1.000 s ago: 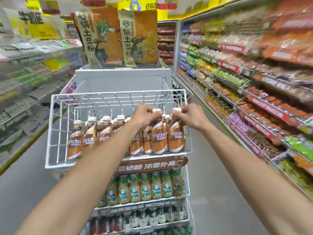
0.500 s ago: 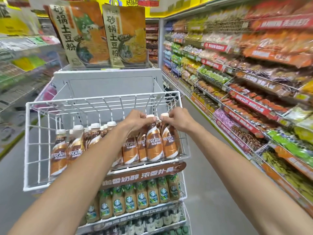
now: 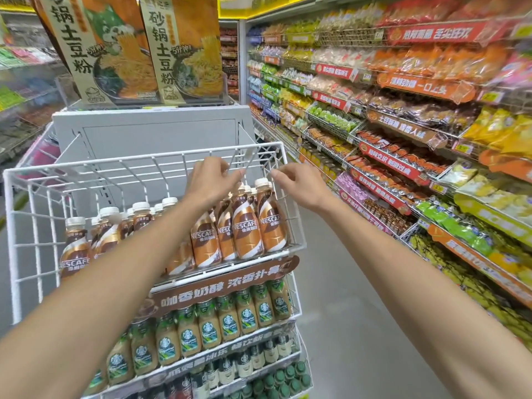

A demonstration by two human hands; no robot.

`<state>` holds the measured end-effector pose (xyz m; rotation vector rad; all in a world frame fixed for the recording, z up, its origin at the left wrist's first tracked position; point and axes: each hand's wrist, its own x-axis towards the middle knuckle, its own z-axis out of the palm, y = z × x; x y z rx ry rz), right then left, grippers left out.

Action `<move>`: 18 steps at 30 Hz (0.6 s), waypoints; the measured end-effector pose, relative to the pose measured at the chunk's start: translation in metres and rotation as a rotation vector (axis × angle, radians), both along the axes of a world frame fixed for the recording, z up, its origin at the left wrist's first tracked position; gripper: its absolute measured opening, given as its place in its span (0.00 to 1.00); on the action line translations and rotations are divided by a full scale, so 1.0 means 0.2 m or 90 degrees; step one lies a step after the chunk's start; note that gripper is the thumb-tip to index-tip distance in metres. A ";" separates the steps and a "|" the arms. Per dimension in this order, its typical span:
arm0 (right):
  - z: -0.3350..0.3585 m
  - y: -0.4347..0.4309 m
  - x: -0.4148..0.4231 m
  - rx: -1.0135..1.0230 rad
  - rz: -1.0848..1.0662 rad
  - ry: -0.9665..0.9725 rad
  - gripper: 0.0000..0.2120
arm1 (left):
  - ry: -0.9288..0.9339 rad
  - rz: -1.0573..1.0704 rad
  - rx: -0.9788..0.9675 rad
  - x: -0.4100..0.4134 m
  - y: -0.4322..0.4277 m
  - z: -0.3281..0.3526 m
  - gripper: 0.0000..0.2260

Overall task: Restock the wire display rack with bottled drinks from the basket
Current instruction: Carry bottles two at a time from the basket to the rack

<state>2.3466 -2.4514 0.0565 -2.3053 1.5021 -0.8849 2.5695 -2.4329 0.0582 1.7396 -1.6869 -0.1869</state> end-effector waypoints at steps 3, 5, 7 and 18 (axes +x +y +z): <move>0.05 0.10 -0.15 -0.071 -0.030 0.011 0.20 | -0.210 -0.095 -0.062 -0.09 0.04 0.12 0.24; 0.03 0.17 -0.29 -0.082 -0.051 0.084 0.19 | -0.314 -0.179 -0.047 -0.22 0.07 0.16 0.27; -0.03 0.27 -0.48 -0.045 -0.080 0.213 0.22 | -0.377 -0.277 -0.015 -0.43 0.13 0.14 0.30; -0.44 1.31 -2.16 0.285 -0.428 0.301 0.33 | -0.428 -0.606 0.188 -2.10 0.57 -0.38 0.34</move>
